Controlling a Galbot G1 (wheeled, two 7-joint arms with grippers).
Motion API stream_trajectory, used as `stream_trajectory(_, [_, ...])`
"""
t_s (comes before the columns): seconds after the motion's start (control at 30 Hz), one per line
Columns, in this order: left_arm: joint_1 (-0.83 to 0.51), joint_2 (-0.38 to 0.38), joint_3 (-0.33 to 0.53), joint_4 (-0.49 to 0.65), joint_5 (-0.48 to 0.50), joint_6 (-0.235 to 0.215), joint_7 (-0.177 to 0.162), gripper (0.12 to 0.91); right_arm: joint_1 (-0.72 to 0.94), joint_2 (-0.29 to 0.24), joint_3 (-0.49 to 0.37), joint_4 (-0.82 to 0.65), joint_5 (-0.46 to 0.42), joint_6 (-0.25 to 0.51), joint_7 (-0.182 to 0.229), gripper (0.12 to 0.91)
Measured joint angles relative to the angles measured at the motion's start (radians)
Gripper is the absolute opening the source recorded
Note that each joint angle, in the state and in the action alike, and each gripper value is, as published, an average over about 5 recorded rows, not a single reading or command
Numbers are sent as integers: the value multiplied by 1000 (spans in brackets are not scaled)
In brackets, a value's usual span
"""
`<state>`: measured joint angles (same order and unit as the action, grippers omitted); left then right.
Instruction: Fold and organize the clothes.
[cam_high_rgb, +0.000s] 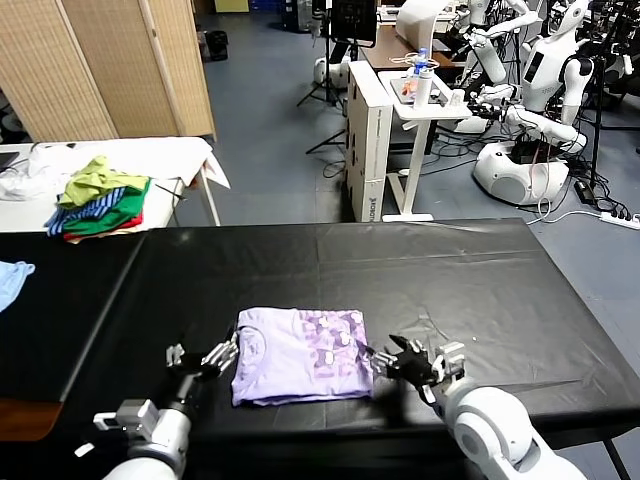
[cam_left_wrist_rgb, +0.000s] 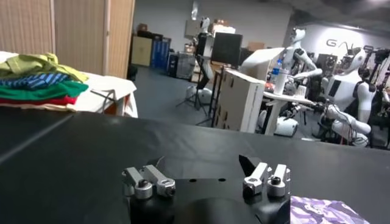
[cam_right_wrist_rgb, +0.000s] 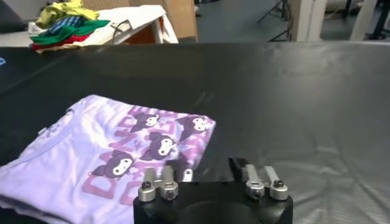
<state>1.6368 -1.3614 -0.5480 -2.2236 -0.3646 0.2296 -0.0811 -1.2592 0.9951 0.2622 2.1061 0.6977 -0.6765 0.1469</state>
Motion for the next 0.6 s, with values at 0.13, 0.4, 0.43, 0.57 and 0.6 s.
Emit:
stream_trajectory(0.13, [17, 6, -1, -6, 8, -25, 7, 907, -22, -5, 27, 15, -6, 22, -4, 901])
stream_trajectory(0.4, [63, 27, -11, -26, 6, -54, 2, 907, -93, -22, 101, 55, -47, 118, -36, 907])
stream_trajectory(0.43, [70, 31, -14, -30, 5, -54, 1, 907, -105, -25, 111, 60, -53, 133, -39, 907])
stream_trajectory(0.57, [105, 49, -30, -47, -6, -52, -5, 907, -159, -35, 154, 79, -85, 200, -42, 907])
stream_trajectory(0.6, [116, 55, -35, -52, -11, -52, -8, 907, -174, -37, 164, 83, -96, 219, -42, 907])
